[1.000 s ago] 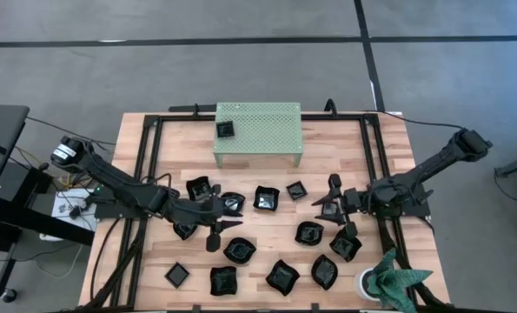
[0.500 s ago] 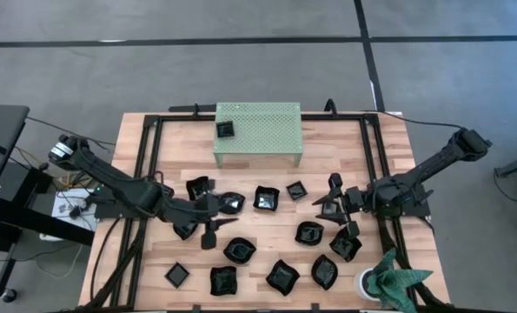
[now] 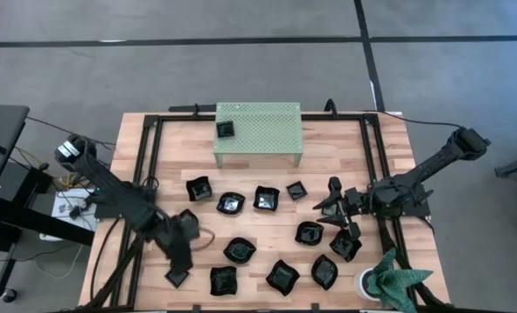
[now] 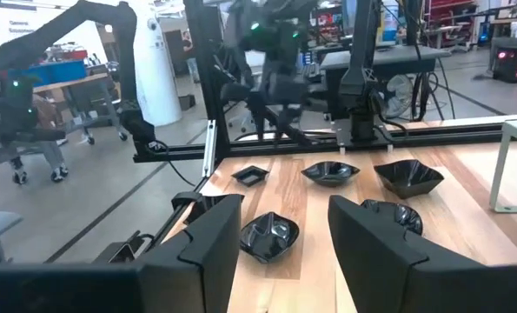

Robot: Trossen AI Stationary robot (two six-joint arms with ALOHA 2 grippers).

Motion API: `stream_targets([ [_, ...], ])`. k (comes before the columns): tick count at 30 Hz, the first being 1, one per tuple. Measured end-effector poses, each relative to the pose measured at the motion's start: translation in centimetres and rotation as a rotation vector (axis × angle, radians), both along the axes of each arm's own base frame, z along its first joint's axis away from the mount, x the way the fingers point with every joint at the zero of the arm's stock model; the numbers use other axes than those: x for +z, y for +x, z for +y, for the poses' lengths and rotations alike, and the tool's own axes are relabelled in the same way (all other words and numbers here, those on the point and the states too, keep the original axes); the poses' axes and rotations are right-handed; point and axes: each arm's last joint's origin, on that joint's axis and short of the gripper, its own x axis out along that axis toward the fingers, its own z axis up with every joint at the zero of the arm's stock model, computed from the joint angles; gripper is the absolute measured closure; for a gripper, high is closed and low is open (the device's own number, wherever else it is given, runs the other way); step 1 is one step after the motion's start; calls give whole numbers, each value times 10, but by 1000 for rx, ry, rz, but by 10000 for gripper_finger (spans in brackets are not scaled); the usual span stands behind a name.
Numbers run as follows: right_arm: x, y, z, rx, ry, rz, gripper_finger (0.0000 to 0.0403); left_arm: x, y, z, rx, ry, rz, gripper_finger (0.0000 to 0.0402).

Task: Pick & Place Mini shaped plates
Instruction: Stack the black square plate on top of the black square plate on the shelf

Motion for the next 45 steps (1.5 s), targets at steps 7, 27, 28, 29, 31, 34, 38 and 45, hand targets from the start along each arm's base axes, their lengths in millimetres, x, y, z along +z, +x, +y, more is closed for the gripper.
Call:
stream_targets([
  [7, 0, 0, 1, 6, -2, 5, 232, -38, -13, -43, -133, 59, 85, 308],
  [27, 1, 0, 1, 4, -42, -24, 232, -67, -11, -55, -254, 125, 150, 309],
  [28, 1, 0, 1, 4, -43, -23, 232, -67, -12, -55, -254, 129, 146, 309],
  [29, 1, 0, 1, 3, -43, -24, 232, -68, -12, -54, -253, 132, 145, 309],
  [31, 1, 0, 1, 4, -43, -23, 232, -71, -13, -52, -249, 139, 149, 309],
  [34, 1, 0, 1, 4, -43, -23, 232, -76, -15, -50, -247, 142, 150, 309],
  [38, 1, 0, 1, 4, -43, -23, 232, -80, -16, -49, -248, 134, 143, 310],
  [45, 1, 0, 1, 4, -43, -23, 232, -79, -14, -53, -265, 69, 149, 353],
])
